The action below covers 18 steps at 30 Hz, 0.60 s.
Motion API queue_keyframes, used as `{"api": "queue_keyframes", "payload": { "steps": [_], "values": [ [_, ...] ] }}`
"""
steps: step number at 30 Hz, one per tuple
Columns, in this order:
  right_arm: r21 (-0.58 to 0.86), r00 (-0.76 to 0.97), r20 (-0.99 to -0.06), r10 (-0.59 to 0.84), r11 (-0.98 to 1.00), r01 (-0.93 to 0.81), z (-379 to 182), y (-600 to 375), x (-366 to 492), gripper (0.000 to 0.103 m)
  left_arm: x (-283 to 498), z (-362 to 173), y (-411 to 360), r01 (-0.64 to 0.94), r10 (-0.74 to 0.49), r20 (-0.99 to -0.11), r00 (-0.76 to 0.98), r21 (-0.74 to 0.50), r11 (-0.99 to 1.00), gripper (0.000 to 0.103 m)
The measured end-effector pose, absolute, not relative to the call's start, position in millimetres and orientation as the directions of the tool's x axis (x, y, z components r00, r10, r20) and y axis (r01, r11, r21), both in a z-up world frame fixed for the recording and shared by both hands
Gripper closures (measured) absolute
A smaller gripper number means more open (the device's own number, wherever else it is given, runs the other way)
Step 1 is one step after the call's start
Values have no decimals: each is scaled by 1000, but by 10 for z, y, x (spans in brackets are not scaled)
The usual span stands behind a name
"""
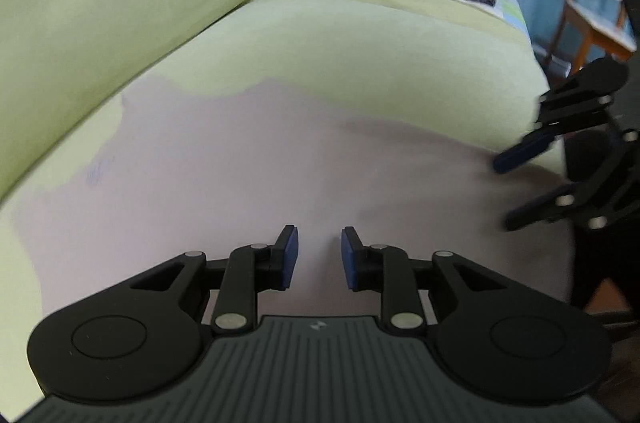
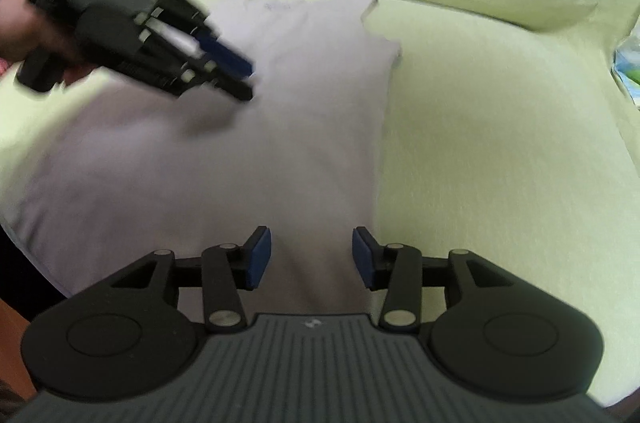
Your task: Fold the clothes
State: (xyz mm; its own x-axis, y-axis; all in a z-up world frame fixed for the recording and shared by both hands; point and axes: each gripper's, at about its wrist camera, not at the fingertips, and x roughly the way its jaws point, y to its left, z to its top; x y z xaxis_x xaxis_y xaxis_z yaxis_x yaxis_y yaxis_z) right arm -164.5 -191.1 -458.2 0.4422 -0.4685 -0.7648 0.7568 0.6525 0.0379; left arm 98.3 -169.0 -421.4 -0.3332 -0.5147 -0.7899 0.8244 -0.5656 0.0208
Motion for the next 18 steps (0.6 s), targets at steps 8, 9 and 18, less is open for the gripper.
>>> {"api": "queue_keyframes", "payload": {
  "steps": [8, 9, 18],
  "values": [
    [-18, 474, -775, -417, 765, 644, -4816, -1634, -1040, 60, 1071, -4397, -920, 850, -517, -814, -266, 55, -524, 73],
    [-22, 467, -782, -411, 769, 639, -4820, -1610, -1066, 60, 1105, -4400, -874, 855, -519, -814, -260, 56, -516, 73],
    [-83, 360, -848, -390, 767, 636, -4711, -1425, -1356, 60, 1402, -4412, -547, 900, -540, -817, -203, 61, -432, 72]
  ]
}}
